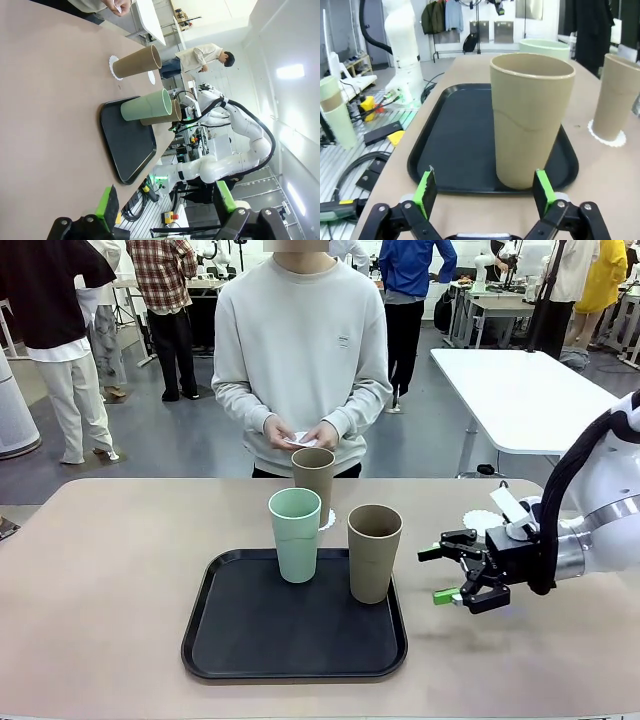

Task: Place coasters on the table and set cups on them.
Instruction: Take one Reusable plastic cup from the Flat Tray and place it on a coaster set by the human.

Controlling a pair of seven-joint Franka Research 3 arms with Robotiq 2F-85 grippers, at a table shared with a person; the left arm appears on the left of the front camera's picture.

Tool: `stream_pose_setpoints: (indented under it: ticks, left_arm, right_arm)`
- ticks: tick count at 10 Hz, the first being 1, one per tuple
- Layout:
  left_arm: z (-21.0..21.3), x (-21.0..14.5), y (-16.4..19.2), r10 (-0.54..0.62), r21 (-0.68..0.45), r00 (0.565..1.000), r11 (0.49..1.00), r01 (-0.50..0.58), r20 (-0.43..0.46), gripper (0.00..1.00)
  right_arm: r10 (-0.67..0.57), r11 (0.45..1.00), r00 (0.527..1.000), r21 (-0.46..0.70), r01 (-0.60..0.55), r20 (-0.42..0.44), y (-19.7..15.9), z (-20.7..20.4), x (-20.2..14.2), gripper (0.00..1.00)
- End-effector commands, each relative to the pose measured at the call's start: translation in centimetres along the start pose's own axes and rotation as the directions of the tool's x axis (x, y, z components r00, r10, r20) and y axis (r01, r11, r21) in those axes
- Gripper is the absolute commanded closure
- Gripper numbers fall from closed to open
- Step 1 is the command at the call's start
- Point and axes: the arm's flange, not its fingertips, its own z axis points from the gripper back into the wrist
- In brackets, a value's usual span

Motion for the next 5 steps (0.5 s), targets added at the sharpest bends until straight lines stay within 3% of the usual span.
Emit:
stream_pose_setpoints:
  ticks: [1,5]
  left_arm:
    - [0.1,0.0,-0.1,-0.005,-0.005,1.0,1.0,0.005,0.003,0.0]
    - [0.1,0.0,-0.1,-0.005,-0.005,1.0,1.0,0.005,0.003,0.0]
  right_arm:
    - [0.049,0.999,0.998,-0.021,-0.048,0.047,0.6,-1.8,0.1,0.0]
    - [0.034,0.999,0.996,-0.021,-0.032,0.081,-0.4,-2.9,0.9,0.0]
